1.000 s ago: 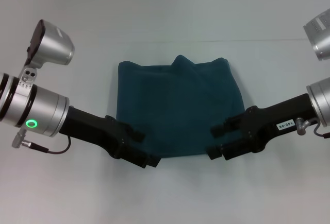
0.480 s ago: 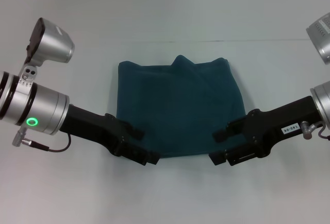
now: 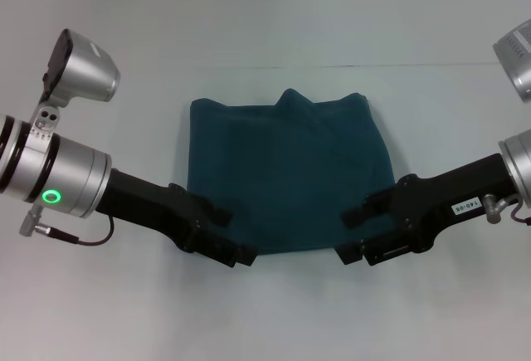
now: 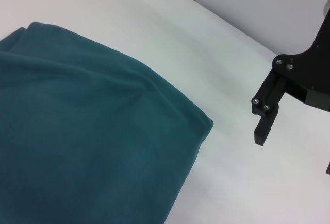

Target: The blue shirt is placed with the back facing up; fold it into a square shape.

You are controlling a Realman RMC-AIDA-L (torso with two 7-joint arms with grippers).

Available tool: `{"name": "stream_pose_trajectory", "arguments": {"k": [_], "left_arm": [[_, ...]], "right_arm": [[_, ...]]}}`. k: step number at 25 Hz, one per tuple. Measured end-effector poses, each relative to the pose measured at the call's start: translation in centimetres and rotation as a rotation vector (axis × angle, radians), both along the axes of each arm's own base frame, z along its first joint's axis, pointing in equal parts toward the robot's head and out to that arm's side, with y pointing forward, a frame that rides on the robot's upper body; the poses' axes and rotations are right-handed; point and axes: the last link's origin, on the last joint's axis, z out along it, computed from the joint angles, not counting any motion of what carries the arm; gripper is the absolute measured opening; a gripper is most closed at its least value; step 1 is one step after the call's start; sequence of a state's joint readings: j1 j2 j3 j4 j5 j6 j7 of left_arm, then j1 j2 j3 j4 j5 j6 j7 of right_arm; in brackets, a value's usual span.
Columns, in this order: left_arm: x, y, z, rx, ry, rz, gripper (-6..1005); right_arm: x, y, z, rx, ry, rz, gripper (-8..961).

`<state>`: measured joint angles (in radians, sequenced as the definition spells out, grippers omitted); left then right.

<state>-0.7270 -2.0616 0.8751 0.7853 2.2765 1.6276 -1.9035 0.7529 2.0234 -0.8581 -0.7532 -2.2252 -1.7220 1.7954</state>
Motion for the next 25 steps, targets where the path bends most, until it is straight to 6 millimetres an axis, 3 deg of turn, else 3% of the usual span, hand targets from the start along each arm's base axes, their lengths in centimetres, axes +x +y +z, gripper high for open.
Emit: {"name": "stream_pose_trajectory", "arguments": {"k": [25], "left_arm": [[-0.12,-0.05,0.02,0.001,-0.001,0.006,949]], "right_arm": [[-0.59,0.17,-0.16,0.027,0.056,0.005,714]]}}
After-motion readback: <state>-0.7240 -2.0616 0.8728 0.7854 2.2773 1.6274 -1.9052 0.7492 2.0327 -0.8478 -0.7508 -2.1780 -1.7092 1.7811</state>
